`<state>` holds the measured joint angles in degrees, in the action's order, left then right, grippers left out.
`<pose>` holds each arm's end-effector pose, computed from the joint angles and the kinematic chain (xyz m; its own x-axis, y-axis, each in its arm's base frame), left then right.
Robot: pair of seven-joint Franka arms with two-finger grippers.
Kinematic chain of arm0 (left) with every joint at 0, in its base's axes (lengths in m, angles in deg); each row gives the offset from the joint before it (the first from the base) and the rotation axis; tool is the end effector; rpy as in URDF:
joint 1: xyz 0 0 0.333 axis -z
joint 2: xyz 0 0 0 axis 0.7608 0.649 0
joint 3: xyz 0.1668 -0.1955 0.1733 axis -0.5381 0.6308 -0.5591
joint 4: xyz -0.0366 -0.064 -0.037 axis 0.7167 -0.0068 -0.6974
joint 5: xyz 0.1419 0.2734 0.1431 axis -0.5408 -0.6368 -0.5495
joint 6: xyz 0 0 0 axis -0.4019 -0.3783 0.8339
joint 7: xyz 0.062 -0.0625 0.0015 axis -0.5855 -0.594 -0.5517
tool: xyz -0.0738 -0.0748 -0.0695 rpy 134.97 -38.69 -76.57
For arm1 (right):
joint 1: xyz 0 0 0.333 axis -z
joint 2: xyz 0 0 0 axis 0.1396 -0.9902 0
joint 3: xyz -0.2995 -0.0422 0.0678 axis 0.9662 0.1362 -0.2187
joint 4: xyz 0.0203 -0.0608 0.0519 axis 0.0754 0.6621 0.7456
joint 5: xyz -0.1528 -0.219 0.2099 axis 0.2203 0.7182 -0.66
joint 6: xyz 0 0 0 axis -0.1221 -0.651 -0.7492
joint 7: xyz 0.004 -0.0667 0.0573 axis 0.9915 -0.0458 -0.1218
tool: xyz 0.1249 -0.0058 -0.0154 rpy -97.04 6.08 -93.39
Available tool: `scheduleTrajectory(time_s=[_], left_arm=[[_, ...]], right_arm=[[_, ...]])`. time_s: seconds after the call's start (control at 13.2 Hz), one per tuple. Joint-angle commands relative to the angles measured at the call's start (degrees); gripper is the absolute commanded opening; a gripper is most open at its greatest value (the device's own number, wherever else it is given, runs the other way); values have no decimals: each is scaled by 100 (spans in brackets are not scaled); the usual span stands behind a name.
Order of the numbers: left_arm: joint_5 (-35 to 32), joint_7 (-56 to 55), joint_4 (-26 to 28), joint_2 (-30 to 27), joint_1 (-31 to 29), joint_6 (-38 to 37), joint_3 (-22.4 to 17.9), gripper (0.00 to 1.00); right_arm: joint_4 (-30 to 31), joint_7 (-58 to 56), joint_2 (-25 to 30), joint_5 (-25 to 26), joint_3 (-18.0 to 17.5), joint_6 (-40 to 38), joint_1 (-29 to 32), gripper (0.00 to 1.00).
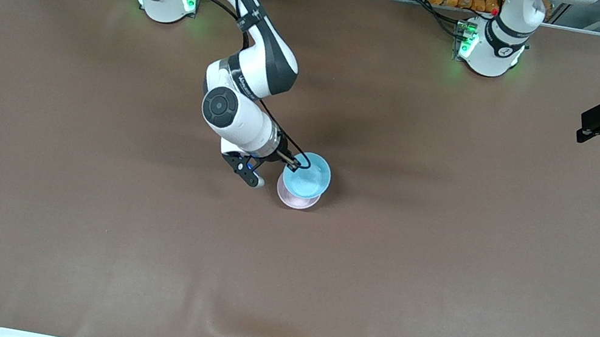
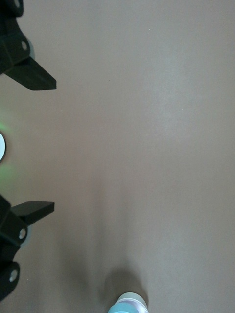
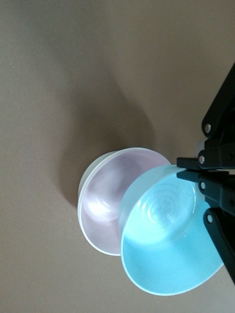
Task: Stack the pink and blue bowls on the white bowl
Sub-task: 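Carry the blue bowl with the right gripper onto the pink bowl, then open the right gripper and raise it away from the stack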
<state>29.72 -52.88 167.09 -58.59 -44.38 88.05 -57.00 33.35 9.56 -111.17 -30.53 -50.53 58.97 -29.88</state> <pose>0.4740 -0.0445 0.6245 0.9997 0.0022 -0.0229 0.0021 -1.0000 -0.0054 0.4949 0.4122 0.2780 0.7796 -0.5474 -0.3043 -0.6137 -0.7646 -0.1970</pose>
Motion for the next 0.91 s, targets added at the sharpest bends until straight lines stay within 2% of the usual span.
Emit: scheduleTrajectory(time_s=[0.0, 0.3, 0.38, 0.46, 0.53, 0.68, 0.83], left_arm=[[69, 86, -63, -22, 3, -31, -9, 100], [70, 42, -54, -14, 12, -31, 0, 100], [69, 42, -54, -14, 12, -31, 0, 100], [69, 33, -54, -5, 12, -31, 0, 100], [69, 33, -54, -5, 21, -31, 0, 100], [78, 33, -54, -5, 12, -31, 0, 100], [78, 33, -54, 4, 12, -31, 0, 100]], right_arm=[[-127, 80, -38, 297, 140, -56, -51, 0], [-136, 81, -47, 343, 149, -39, -51, 0], [-136, 63, -47, 352, 149, -48, -42, 34], [-145, 72, -47, 352, 149, -48, -42, 96], [-154, 80, -30, 352, 149, -74, -24, 100], [-171, 54, 75, 352, 149, -127, 63, 100], [-206, -16, 452, 360, 193, -790, 422, 100]])
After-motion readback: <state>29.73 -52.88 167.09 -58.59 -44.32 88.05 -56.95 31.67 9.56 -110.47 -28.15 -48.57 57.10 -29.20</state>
